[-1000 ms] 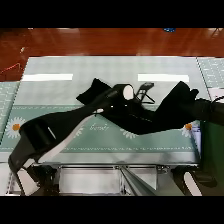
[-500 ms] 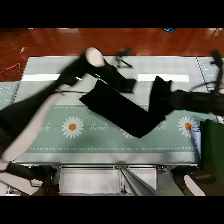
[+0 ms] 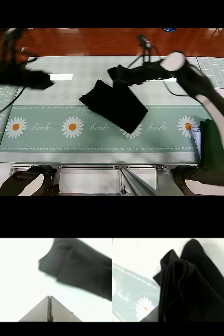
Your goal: Fold the shirts.
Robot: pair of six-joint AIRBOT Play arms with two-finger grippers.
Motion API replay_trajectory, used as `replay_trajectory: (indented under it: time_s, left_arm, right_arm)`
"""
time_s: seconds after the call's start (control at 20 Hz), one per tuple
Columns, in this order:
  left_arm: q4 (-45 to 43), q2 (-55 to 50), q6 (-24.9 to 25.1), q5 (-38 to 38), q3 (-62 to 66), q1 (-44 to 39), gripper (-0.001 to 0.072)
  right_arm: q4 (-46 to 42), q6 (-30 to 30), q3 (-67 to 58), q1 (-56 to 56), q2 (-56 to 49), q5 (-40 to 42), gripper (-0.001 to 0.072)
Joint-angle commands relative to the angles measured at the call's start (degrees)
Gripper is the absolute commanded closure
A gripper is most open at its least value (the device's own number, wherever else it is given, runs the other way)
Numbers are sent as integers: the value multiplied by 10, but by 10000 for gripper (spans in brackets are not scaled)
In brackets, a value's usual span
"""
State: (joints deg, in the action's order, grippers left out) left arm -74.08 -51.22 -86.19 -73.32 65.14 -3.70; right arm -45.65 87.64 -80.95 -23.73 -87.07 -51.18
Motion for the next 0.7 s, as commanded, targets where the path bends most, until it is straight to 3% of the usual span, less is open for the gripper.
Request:
replay_trajectory:
  time_s: [0.0, 0.15, 0.2, 0.25, 0.3, 0.4, 0.55, 0.65]
  left_arm:
    - [-2, 149, -11, 2, -161, 54, 688]
    - [47, 201, -18, 10, -258, 54, 688]
    - [66, 205, -17, 21, -282, 54, 688]
    - [80, 204, -17, 38, -303, 54, 688]
    - [92, 201, -17, 56, -319, 54, 688]
    - [110, 195, -17, 93, -336, 54, 688]
    - [109, 191, -15, 127, -305, 71, 688]
    - [109, 191, -16, 127, -256, 97, 688]
  right_arm:
    - [48, 0, -96, -21, -127, 3, 687]
    - [81, 0, -126, -29, -179, 6, 686]
    - [93, -8, -132, -34, -189, 6, 628]
    - [111, -20, -134, -37, -198, 7, 408]
    - [130, -46, -134, -40, -203, 0, 300]
    - [134, -56, -134, -38, -197, -34, 300]
    - [122, -51, -134, 19, -151, -150, 304]
    - [51, -40, -132, 76, -87, -237, 304]
